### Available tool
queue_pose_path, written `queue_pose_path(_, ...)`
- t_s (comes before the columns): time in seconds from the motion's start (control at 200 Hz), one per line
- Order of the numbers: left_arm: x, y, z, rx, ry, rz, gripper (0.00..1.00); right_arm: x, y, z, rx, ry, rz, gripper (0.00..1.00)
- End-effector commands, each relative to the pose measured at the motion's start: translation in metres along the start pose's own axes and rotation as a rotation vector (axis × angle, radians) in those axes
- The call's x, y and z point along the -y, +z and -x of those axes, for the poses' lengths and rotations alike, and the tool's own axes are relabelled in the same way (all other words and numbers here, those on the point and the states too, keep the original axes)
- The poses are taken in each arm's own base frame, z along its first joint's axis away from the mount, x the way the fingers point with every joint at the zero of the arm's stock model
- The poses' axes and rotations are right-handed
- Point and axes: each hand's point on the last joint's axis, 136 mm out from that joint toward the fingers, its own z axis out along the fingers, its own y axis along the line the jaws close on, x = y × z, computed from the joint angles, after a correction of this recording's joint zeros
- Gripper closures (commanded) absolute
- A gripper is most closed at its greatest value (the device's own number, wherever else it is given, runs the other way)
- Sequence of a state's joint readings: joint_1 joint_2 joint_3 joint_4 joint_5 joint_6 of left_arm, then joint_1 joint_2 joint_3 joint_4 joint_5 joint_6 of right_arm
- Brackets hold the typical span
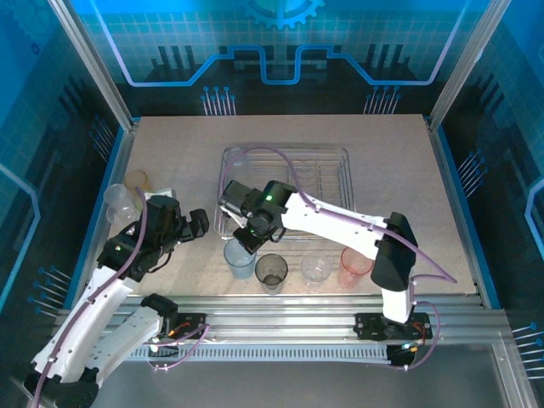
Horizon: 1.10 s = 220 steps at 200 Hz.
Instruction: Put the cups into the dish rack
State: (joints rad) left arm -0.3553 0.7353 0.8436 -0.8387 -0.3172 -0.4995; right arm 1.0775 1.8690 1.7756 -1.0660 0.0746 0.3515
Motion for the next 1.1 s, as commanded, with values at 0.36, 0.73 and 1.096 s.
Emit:
queue_pose_path(0.36,0.075,-0.077,0.062,0.346,-0.043,-0.536,0.01,0.025,-0.121,0.024,0.563,0.146,0.393,1.0)
queue_pose_path(0.73,0.166,-0.106,0.07,0.225,0.078,-0.997,0.01,0.113,-0.201,-0.016,0.874,0.434,0.542,1.0)
queue_pose_path(1.096,0.216,-0.121,0.082,0.098,0.118,-1.26,0.01,0.123,-0.251,-0.029,1.03,0.462,0.749,1.0)
